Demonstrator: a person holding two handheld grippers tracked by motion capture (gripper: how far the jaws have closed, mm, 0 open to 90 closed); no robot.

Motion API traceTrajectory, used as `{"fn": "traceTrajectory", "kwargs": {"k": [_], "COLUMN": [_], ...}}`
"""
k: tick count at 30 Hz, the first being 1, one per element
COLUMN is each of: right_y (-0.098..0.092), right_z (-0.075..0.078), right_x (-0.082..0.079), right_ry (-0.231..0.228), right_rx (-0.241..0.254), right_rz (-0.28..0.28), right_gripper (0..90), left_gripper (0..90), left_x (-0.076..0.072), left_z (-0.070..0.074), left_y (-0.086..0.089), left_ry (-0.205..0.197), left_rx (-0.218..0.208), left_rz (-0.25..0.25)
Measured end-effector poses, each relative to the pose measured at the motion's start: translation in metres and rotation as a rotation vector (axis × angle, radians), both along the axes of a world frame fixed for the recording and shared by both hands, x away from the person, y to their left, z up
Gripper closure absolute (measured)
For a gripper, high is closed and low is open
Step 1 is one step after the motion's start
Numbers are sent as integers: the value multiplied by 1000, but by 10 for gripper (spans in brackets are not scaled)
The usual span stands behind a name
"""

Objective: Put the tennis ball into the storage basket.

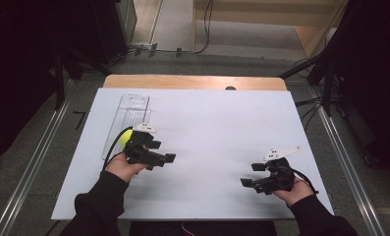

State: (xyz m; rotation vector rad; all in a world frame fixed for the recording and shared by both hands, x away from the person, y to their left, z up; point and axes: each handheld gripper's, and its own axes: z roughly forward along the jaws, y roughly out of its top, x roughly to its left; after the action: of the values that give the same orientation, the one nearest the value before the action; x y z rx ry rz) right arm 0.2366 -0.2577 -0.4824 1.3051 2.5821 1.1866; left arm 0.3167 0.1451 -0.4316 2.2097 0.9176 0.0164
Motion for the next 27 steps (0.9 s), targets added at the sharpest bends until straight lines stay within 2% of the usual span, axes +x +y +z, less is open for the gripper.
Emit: {"fn": "traceTrajectory", "kwargs": {"k": [19, 27], "right_y": [0, -1], "right_z": [0, 0], "right_x": [0, 0], "right_ry": [0, -1], "right_rx": [0, -2], "right_rz": [0, -1], "right_gripper": [189, 189], "left_gripper": [205, 205], "left_x": [-16, -23], "left_z": [-10, -16], "left_y": [8, 14], "left_ry": [-6, -4], "left_rx": [-2, -13], "left_rz": [-59, -66]}}
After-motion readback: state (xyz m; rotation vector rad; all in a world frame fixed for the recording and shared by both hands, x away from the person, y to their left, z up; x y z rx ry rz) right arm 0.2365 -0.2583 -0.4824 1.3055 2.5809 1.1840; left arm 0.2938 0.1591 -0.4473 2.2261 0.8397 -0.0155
